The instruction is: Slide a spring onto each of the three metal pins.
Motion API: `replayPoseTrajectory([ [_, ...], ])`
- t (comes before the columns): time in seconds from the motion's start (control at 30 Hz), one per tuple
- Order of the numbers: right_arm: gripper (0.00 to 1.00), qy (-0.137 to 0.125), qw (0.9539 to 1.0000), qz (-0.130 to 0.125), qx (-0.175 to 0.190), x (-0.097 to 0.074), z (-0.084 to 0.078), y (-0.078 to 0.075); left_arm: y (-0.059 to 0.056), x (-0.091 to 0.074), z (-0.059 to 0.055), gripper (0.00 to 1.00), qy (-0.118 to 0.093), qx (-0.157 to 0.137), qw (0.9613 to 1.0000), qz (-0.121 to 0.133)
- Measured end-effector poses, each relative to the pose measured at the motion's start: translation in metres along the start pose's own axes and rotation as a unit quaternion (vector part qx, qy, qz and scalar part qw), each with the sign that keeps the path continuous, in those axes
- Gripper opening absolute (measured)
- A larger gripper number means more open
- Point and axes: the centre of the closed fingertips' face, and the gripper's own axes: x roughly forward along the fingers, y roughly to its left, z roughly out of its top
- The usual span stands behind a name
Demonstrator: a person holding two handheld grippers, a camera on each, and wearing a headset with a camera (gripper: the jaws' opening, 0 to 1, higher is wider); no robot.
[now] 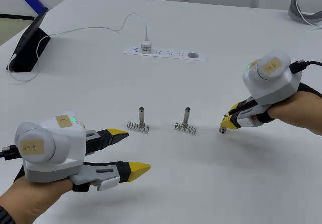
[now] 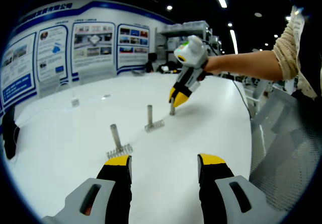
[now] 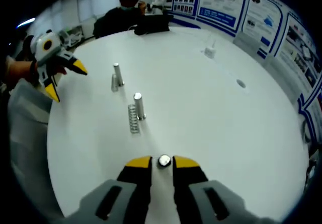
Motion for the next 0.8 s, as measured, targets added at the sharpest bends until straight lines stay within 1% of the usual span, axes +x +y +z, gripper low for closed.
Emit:
replayPoseTrajectory([
  [0.23,0.20,-0.014,0.9998,-0.013,-0.009,-0.011,0.009,-0.001,0.000,0.000,0.000,0.53,0.001,0.001,1.0000,-0.001],
  [0.33,0.20,-0.021,0.9995,-0.014,-0.018,-0.015,0.017,0.003,-0.001,0.001,0.002,0.53,-0.001,0.001,1.0000,-0.002],
  [0.47,0.20,-0.027,0.9991,-0.011,-0.032,-0.016,0.028,0.011,-0.002,0.003,0.004,0.53,-0.003,0.004,1.0000,-0.004],
  [0.6,0.20,-0.029,0.9986,-0.002,-0.043,-0.011,0.037,0.020,-0.004,0.003,0.005,0.53,-0.003,0.006,1.0000,-0.006],
  [0.7,0.19,-0.027,0.9984,0.007,-0.049,-0.003,0.040,0.027,-0.003,0.003,0.005,0.53,-0.003,0.007,0.9999,-0.007],
  [0.8,0.19,-0.020,0.9982,0.017,-0.053,0.006,0.040,0.034,-0.002,0.002,0.005,0.53,-0.005,0.006,1.0000,-0.006],
])
